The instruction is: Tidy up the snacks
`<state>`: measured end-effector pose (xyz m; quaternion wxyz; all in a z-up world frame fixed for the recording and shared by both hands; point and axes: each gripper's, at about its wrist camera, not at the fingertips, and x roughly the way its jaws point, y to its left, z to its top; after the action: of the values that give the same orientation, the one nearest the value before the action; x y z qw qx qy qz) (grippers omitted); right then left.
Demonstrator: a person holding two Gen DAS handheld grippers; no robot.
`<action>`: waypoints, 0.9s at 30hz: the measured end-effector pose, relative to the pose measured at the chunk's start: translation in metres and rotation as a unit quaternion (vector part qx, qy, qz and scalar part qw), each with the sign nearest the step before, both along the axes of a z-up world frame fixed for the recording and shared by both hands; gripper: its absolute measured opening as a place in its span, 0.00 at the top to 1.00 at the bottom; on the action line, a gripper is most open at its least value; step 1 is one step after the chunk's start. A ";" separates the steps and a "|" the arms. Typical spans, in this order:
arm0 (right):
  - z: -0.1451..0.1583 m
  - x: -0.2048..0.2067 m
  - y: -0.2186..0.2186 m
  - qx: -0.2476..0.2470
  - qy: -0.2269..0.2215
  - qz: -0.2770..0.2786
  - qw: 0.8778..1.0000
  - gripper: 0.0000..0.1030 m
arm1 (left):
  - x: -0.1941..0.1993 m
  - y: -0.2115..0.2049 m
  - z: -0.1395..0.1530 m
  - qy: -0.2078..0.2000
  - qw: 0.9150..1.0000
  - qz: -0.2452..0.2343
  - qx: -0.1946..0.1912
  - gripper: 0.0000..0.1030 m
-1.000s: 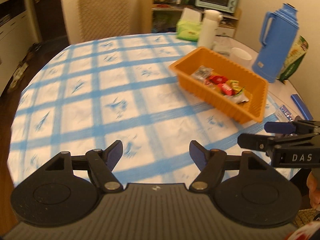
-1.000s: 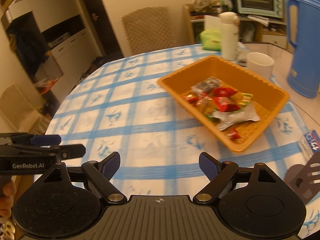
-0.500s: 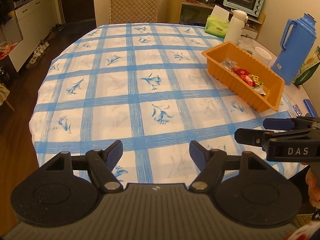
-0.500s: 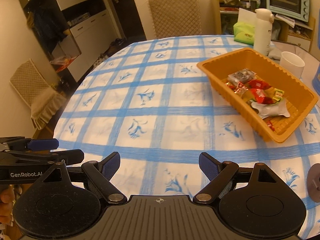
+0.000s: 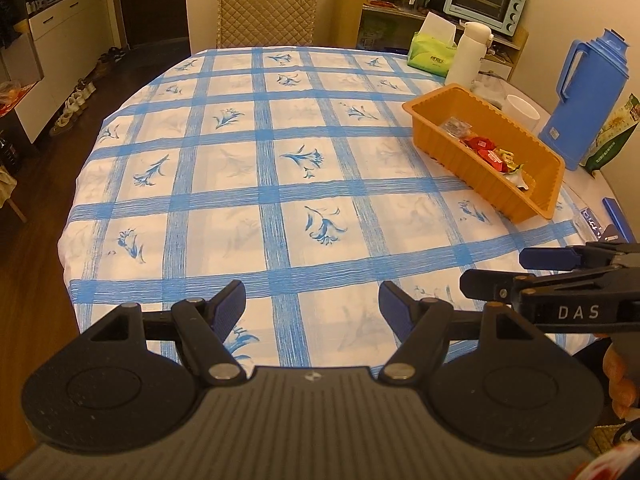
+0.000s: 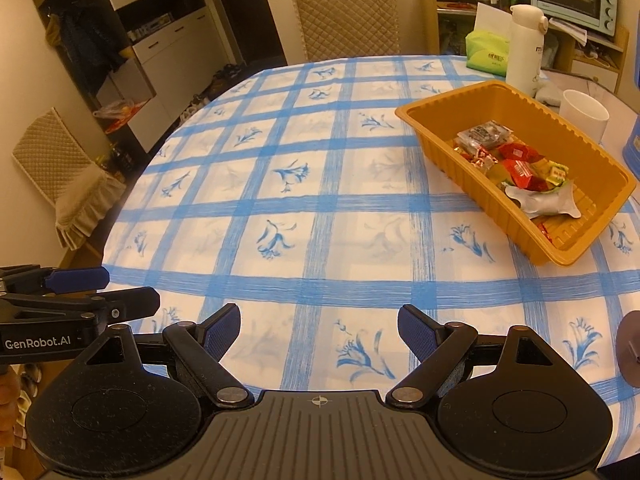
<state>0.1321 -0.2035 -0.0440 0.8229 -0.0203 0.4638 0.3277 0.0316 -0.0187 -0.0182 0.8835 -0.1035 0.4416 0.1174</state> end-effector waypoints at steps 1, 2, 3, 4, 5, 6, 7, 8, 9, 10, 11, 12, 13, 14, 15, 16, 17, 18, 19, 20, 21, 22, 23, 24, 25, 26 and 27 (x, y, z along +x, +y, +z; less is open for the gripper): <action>0.000 0.000 0.000 0.000 0.000 0.000 1.000 0.17 | 0.000 -0.001 0.000 0.000 1.000 -0.001 0.000 0.30; 0.000 0.000 0.000 0.000 0.000 -0.001 1.000 0.17 | 0.000 -0.001 0.000 -0.001 1.000 -0.003 0.000 0.30; 0.001 0.000 0.000 0.001 0.000 -0.001 1.000 0.17 | 0.001 -0.002 0.001 -0.001 1.000 -0.004 0.000 0.30; 0.001 0.000 0.000 0.000 0.000 -0.001 1.000 0.17 | 0.001 -0.002 0.000 -0.001 1.000 -0.004 0.000 0.30; 0.001 0.000 -0.001 0.000 -0.001 -0.001 1.000 0.17 | 0.001 -0.002 0.000 -0.001 1.000 -0.004 0.000 0.31; 0.001 0.000 -0.001 0.000 0.000 -0.001 1.000 0.17 | 0.001 -0.002 0.000 -0.001 1.000 -0.004 0.000 0.30; 0.001 0.000 -0.001 0.000 0.000 -0.001 1.000 0.17 | 0.001 -0.002 0.000 -0.001 1.000 -0.004 0.000 0.30; 0.001 -0.001 -0.001 0.000 0.000 -0.001 1.000 0.17 | 0.001 -0.002 0.000 -0.001 1.000 -0.004 0.000 0.30; 0.001 0.000 -0.001 0.000 0.000 -0.001 1.000 0.17 | 0.001 -0.002 0.000 -0.002 1.000 -0.004 0.000 0.30; 0.001 0.000 -0.001 0.000 0.000 -0.002 1.000 0.17 | 0.001 -0.002 0.000 -0.002 1.000 -0.004 0.001 0.30; 0.001 -0.001 -0.001 0.000 -0.001 -0.001 1.000 0.17 | 0.001 -0.002 0.000 -0.002 1.000 -0.004 0.001 0.30; 0.001 0.000 -0.001 0.000 -0.001 -0.001 1.000 0.17 | 0.001 -0.003 0.000 -0.003 1.000 -0.004 0.001 0.30; 0.002 0.000 -0.002 0.001 -0.001 -0.001 1.000 0.17 | 0.001 -0.004 0.001 -0.003 1.000 -0.004 0.001 0.30; 0.003 0.000 -0.002 0.001 -0.001 -0.002 1.000 0.17 | 0.002 -0.004 0.000 -0.003 1.000 -0.004 0.002 0.30; 0.003 0.000 -0.002 0.002 -0.002 -0.001 1.000 0.17 | 0.002 -0.004 0.000 -0.003 1.000 -0.004 0.002 0.31; 0.004 0.000 -0.002 0.002 -0.002 -0.002 1.000 0.17 | 0.002 -0.004 0.001 -0.003 1.000 -0.004 0.002 0.30; 0.004 0.000 -0.002 0.002 -0.002 -0.002 1.000 0.17 | 0.002 -0.004 0.001 -0.003 1.000 -0.004 0.002 0.30; 0.004 0.000 -0.003 0.002 -0.002 -0.002 1.000 0.17 | 0.001 -0.004 0.001 -0.003 1.000 -0.004 0.002 0.30; 0.004 0.000 -0.002 0.002 -0.002 -0.002 1.000 0.17 | 0.002 -0.004 0.001 -0.004 1.000 -0.004 0.002 0.30; 0.005 -0.001 -0.002 0.003 -0.002 -0.002 1.000 0.17 | 0.001 -0.003 0.001 -0.004 1.000 -0.004 0.002 0.30; 0.005 -0.001 -0.002 0.002 -0.003 -0.001 1.000 0.17 | 0.001 -0.003 0.001 -0.004 1.000 -0.004 0.002 0.30; 0.005 -0.001 -0.002 0.003 -0.002 -0.001 1.000 0.17 | 0.001 -0.004 0.002 -0.005 1.000 -0.004 0.002 0.30; 0.005 -0.001 -0.002 0.003 -0.003 -0.001 1.000 0.17 | 0.001 -0.003 0.002 -0.005 1.000 -0.004 0.002 0.30; 0.006 -0.001 -0.002 0.003 -0.003 -0.001 1.000 0.17 | 0.001 -0.003 0.001 -0.004 1.000 -0.004 0.002 0.30; 0.006 -0.001 -0.002 0.002 -0.003 -0.002 1.000 0.17 | 0.001 -0.004 0.001 -0.004 1.000 -0.004 0.002 0.31; 0.006 -0.001 -0.002 0.002 -0.003 -0.002 1.000 0.17 | 0.001 -0.003 0.001 -0.004 1.000 -0.005 0.002 0.30; 0.006 -0.001 -0.002 0.003 -0.003 -0.002 1.000 0.17 | 0.001 -0.003 0.002 -0.005 1.000 -0.005 0.002 0.30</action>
<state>0.1312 -0.2055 -0.0380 0.8250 -0.0183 0.4604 0.3272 0.0327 -0.0216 -0.0166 0.8864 -0.0999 0.4375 0.1133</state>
